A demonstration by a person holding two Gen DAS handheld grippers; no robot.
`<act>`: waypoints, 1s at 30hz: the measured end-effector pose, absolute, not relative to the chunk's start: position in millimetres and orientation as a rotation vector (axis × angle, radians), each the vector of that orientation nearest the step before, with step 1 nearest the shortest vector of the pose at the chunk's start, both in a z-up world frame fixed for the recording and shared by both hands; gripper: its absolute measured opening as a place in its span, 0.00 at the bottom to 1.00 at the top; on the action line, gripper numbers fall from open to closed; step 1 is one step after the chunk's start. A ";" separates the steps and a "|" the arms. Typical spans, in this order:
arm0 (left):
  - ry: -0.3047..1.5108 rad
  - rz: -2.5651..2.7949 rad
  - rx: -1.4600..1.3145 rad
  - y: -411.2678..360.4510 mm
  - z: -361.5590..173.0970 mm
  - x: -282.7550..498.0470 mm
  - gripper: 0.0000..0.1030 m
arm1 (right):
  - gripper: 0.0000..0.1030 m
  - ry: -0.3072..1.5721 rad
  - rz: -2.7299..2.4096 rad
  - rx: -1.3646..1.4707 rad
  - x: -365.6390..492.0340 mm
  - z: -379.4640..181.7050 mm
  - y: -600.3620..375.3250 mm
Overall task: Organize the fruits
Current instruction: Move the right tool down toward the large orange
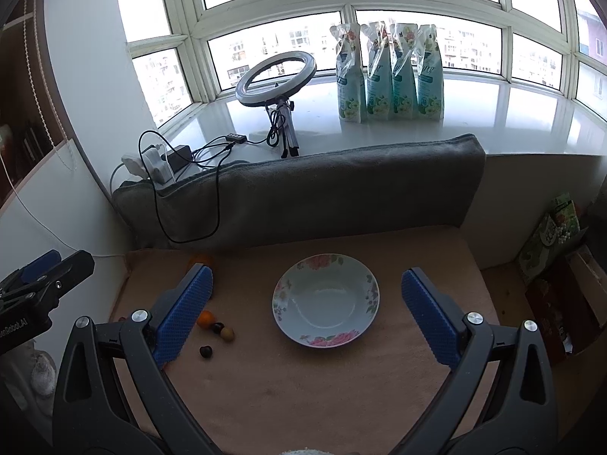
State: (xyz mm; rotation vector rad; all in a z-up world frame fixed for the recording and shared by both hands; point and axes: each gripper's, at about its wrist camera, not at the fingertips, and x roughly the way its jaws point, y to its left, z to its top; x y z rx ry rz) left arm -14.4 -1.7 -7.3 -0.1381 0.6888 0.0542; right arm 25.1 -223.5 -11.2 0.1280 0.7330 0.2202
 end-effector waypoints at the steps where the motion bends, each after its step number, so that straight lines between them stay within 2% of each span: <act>1: 0.694 0.059 -0.144 0.4 -8.9 -14.9 0.99 | 0.99 0.739 0.225 0.129 25.7 -12.5 -222.3; 17: 0.837 0.199 -0.295 60.7 -53.5 -38.5 0.99 | 0.99 0.860 0.376 0.140 37.7 -44.6 -183.2; 30: 0.981 0.262 -0.530 125.1 -114.3 -72.4 0.99 | 0.99 0.998 0.556 0.147 61.3 -100.2 -121.6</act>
